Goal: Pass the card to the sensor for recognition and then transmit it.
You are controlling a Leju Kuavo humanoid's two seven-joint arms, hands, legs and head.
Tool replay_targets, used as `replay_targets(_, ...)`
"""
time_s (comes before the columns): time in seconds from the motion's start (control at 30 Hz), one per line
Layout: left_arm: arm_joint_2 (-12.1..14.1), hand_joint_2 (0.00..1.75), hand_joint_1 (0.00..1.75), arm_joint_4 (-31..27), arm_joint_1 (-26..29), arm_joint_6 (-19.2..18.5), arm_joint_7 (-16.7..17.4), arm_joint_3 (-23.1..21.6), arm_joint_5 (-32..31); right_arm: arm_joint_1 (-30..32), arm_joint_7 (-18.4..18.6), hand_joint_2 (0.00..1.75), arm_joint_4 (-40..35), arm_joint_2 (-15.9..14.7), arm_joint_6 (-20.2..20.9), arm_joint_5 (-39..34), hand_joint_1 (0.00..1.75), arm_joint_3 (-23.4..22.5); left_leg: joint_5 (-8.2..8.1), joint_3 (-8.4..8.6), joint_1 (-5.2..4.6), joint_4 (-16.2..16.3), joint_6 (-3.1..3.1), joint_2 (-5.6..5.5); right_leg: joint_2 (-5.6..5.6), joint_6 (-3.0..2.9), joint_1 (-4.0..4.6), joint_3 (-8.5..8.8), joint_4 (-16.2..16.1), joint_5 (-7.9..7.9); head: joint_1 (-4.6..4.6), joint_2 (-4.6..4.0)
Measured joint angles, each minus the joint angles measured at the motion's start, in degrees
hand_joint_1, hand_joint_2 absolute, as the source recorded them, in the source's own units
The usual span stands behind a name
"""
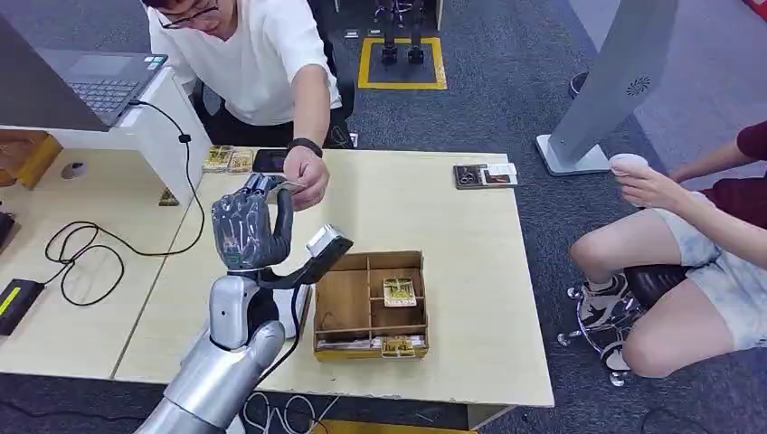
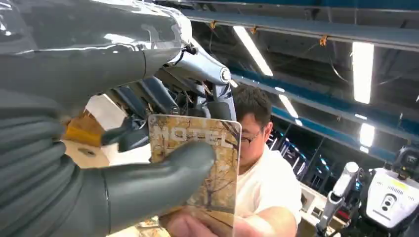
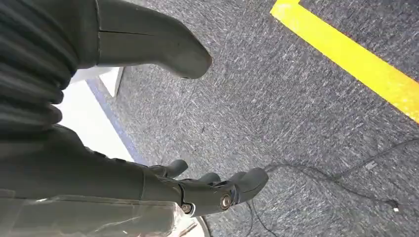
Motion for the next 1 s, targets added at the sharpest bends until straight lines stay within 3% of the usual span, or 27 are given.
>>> replay_targets(0.5,0.1,1.75,0.00,0.2,0.3,0.4,-2.3,-4.0,5.7,1.7,1.0,1.75,-0.6,-0.3,0.7,-3.6,0.00,2.4,0.00,-0.03,0.00,0.0,0.00,-0.01,0.00,0.00,0.00,0.01,0.0,-0.01,0.00,0.00)
replay_targets(0.7,1.7,1.75,0.00,-3.2,3.2,0.5,-5.1,-4.4,9.2,3.1,1.0,1.75,-3.0,-0.1,2.8,-4.5,0.00,2.4,-0.03,-0.03,0.00,0.0,0.02,0.00,0.00,0.00,0.00,-0.01,0.0,-0.02,0.00,0.00)
replay_targets(0.83,4.7,1.75,0.00,-8.4,7.0,-1.8,-13.4,-5.8,21.3,4.9,0.2,1.75,-7.4,1.3,6.4,-3.3,0.00,1.6,-0.05,-0.04,0.01,0.0,-0.01,0.01,0.00,-0.03,0.01,-0.03,0.0,-0.05,0.02,0.00)
replay_targets(1.0,8.7,1.75,0.00,-15.4,12.2,-3.9,-20.0,-8.0,26.7,5.9,-2.3,1.75,-12.5,4.0,9.7,-1.2,0.00,-1.9,-0.06,-0.04,0.01,0.0,-0.02,0.02,0.01,-0.04,0.02,-0.05,0.0,-0.07,0.02,0.00)
